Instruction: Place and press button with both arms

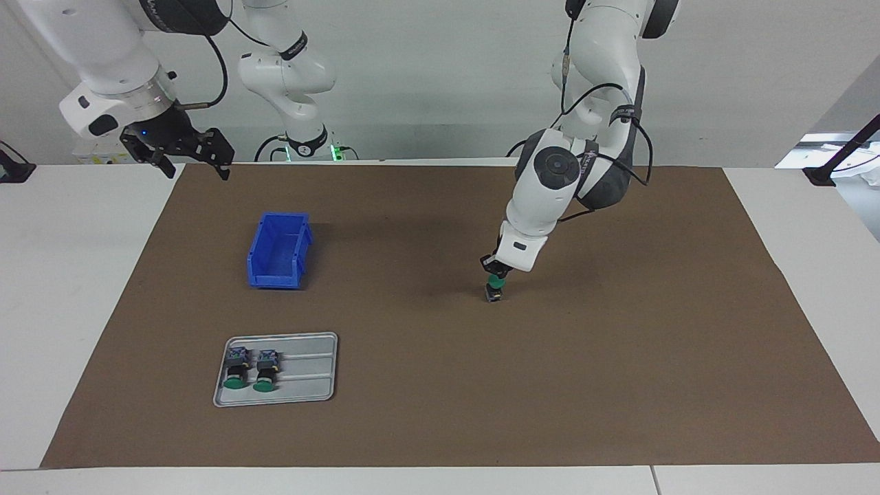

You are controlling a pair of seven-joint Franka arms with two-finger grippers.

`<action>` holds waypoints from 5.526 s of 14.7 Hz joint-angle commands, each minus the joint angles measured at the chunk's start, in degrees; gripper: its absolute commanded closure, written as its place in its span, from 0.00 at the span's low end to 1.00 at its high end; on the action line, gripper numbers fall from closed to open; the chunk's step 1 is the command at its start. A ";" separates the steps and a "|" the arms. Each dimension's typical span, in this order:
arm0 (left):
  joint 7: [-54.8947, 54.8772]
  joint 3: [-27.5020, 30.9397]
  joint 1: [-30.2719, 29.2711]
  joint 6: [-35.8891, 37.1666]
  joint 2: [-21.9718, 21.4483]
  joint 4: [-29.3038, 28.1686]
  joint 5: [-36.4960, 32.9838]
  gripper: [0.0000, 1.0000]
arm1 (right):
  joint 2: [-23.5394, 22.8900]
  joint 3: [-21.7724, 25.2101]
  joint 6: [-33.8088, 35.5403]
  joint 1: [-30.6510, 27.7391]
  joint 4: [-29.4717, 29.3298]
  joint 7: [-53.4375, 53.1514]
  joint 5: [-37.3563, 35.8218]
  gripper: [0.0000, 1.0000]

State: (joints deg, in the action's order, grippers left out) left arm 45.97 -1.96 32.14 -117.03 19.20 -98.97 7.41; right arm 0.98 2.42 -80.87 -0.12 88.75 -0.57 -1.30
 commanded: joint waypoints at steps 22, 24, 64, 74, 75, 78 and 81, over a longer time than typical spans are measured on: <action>-1.06 0.99 -0.15 -3.83 -4.15 -4.66 -0.91 0.71 | 1.48 -0.05 -0.43 -0.23 1.77 1.27 0.34 0.01; -0.89 1.08 -0.94 -1.55 -5.31 -3.43 -0.82 0.46 | 1.48 -0.05 -0.43 -0.23 1.77 1.27 0.25 0.01; -36.92 3.63 -26.43 36.70 -23.77 2.99 -7.06 0.01 | -34.90 -4.88 -41.99 41.43 -11.50 -41.36 -3.43 0.01; -36.92 3.28 -26.87 36.08 -24.47 2.73 -7.41 0.00 | -33.59 -5.06 -52.01 39.85 -0.17 -33.72 -3.88 0.01; -36.84 3.11 -26.78 36.26 -24.64 2.64 -7.50 0.00 | -33.42 -5.06 -53.06 39.68 0.62 -33.45 -3.88 0.01; -37.27 2.84 -26.96 36.17 -24.65 2.73 -7.76 0.01 | -32.80 -5.06 -55.18 39.32 2.74 -32.75 -3.88 0.10; -39.73 2.58 -27.48 36.08 -24.65 2.64 -9.96 0.01 | -32.80 -5.15 -55.18 39.50 2.74 -31.95 -3.88 0.27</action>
State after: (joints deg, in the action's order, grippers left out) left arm 8.13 0.93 4.97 -81.22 -4.75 -96.37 -0.59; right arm -33.77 -2.23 -134.96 39.91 88.90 -33.57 -4.37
